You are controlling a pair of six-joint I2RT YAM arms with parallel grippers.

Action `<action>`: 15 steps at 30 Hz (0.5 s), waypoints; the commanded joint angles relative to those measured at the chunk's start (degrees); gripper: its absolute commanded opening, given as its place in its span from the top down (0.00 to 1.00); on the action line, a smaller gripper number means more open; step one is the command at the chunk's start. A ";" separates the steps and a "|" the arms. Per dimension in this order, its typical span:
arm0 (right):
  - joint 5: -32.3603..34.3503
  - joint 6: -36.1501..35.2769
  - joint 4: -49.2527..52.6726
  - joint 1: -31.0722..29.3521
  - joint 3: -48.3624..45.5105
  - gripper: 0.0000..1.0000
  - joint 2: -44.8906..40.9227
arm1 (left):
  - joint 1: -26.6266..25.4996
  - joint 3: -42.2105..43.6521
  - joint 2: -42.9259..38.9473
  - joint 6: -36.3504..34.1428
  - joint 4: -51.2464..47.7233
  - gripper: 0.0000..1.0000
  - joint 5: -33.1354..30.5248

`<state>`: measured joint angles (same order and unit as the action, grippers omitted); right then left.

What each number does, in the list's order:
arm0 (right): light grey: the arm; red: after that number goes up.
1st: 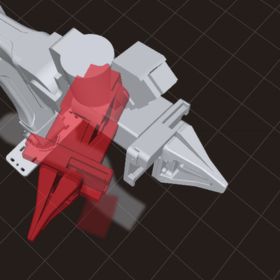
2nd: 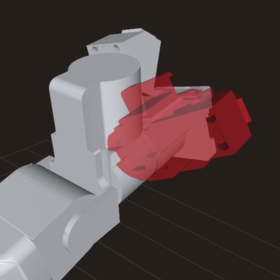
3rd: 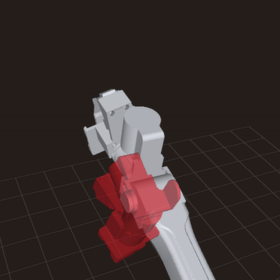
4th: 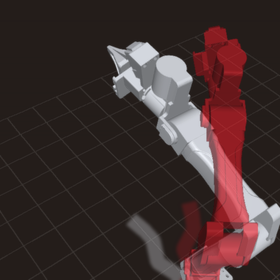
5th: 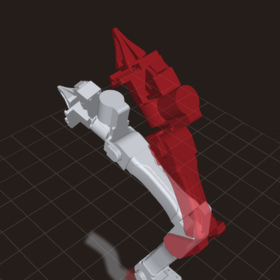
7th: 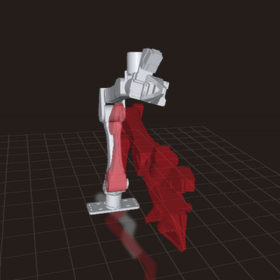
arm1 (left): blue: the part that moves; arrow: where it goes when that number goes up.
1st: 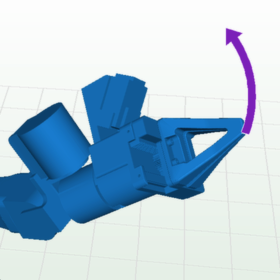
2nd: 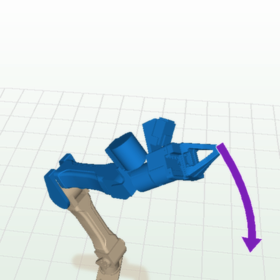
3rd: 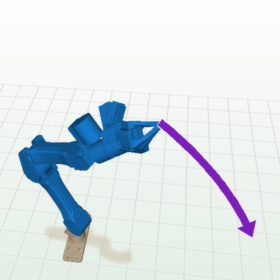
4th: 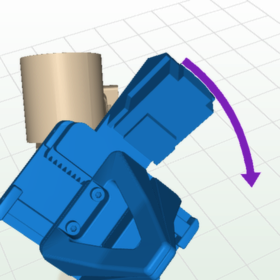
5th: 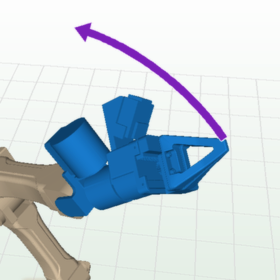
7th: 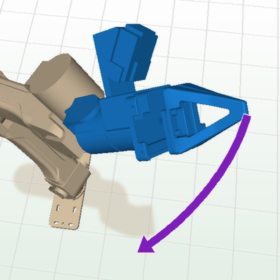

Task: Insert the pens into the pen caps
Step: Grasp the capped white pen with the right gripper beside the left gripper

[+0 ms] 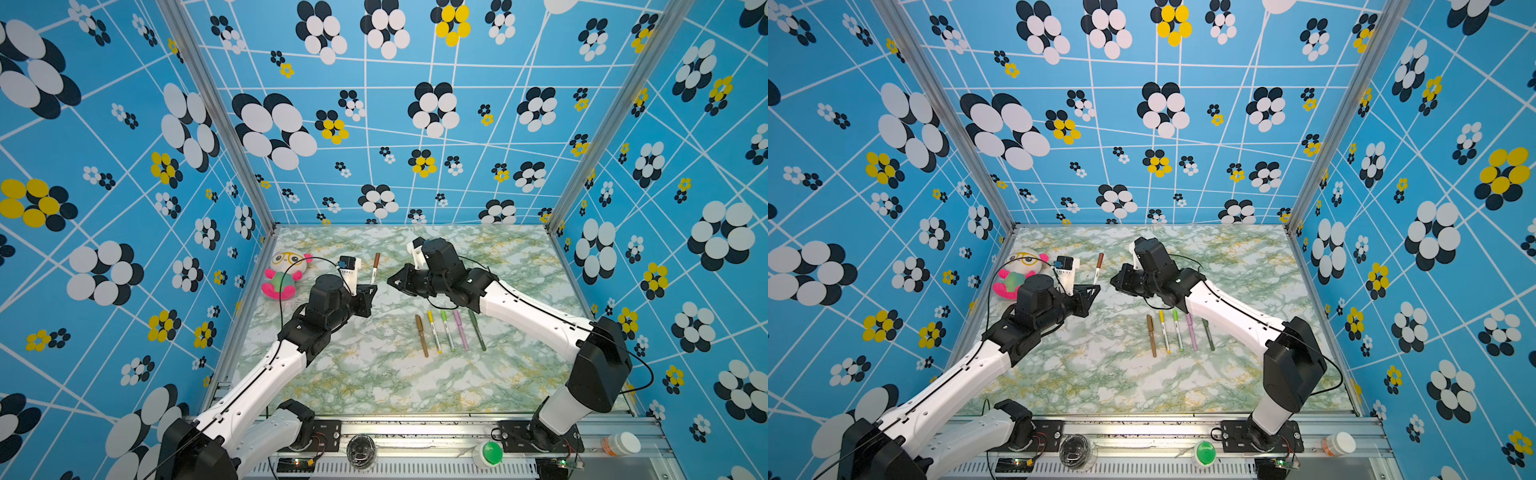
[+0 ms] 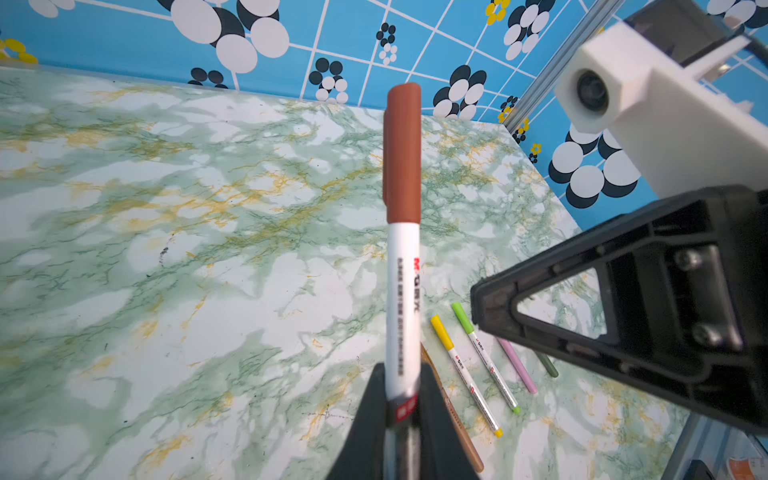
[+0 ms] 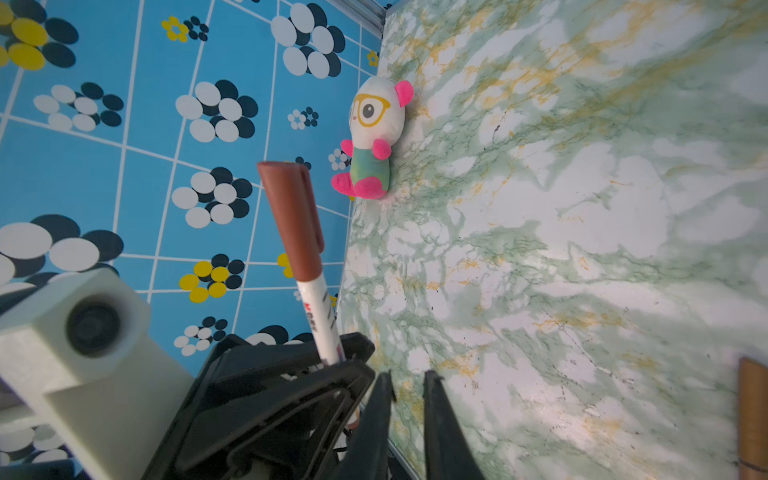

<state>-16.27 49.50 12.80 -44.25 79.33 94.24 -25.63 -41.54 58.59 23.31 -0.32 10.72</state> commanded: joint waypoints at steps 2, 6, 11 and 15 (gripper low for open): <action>-1.63 -4.09 0.13 0.36 -1.14 0.64 -4.01 | -0.15 0.41 -0.23 4.11 1.82 1.00 1.73; -2.27 -5.55 -2.82 0.39 -3.42 0.59 -5.95 | -0.30 0.14 -0.05 5.80 1.53 1.00 3.74; -4.07 -5.88 -5.34 0.22 -2.34 0.59 -5.06 | -1.04 -0.19 0.35 6.81 1.16 1.00 6.80; -4.46 -6.08 -5.56 -0.05 0.05 0.58 -2.43 | -1.61 -0.29 0.13 7.25 1.09 1.00 8.13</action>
<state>-19.38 44.91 9.19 -44.12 76.93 89.80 -26.74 -41.54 58.61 29.61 0.25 16.43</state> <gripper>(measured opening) 0.415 0.137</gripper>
